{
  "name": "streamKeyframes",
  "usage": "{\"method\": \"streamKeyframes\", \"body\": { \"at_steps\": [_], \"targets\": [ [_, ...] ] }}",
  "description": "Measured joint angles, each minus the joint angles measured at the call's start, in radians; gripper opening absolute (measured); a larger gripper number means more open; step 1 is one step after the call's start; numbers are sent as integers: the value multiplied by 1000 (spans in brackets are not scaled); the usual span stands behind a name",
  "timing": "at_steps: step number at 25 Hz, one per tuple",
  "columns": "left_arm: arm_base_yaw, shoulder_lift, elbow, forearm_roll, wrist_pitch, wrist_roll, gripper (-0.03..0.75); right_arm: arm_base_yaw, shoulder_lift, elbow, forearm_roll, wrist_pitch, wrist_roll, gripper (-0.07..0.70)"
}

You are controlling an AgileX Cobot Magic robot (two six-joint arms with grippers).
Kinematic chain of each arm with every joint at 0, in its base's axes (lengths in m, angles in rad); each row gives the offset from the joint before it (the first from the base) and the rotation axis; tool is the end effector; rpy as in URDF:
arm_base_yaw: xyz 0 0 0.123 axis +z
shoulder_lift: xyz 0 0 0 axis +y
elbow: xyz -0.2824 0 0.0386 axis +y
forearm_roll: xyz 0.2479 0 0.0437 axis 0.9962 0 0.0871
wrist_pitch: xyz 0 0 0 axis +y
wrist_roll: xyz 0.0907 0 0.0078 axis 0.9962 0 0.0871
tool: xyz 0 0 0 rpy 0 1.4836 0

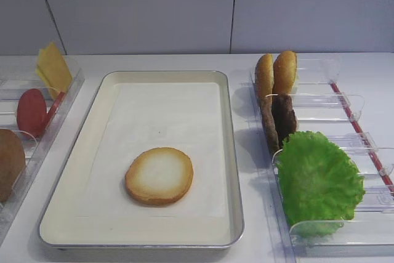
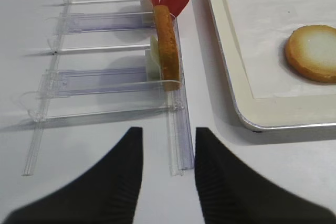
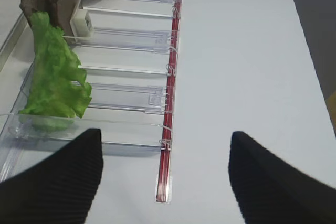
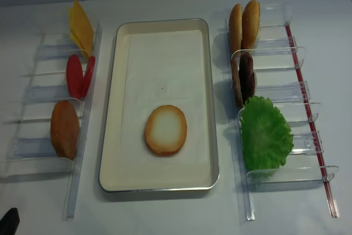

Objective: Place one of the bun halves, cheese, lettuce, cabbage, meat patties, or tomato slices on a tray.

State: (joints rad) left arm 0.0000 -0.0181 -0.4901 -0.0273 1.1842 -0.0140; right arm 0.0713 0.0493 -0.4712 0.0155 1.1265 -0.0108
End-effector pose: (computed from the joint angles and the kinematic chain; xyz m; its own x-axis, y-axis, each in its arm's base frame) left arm -0.0121 -0.0023 0.2647 -0.5556 -0.0243 -0.8311 0.0075 0.9994 -0.0342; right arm 0.0022 0.0014 0.2641 -0.5771 -0.0454 -0.8154 -0.0850 0.9964 0.0047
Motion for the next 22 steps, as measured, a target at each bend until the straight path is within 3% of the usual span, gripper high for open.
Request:
{"method": "streamKeyframes", "body": {
  "at_steps": [22],
  "targets": [
    [0,0,0,0,0,0,223,0,0,0,-3,0,11,522]
  ]
}}
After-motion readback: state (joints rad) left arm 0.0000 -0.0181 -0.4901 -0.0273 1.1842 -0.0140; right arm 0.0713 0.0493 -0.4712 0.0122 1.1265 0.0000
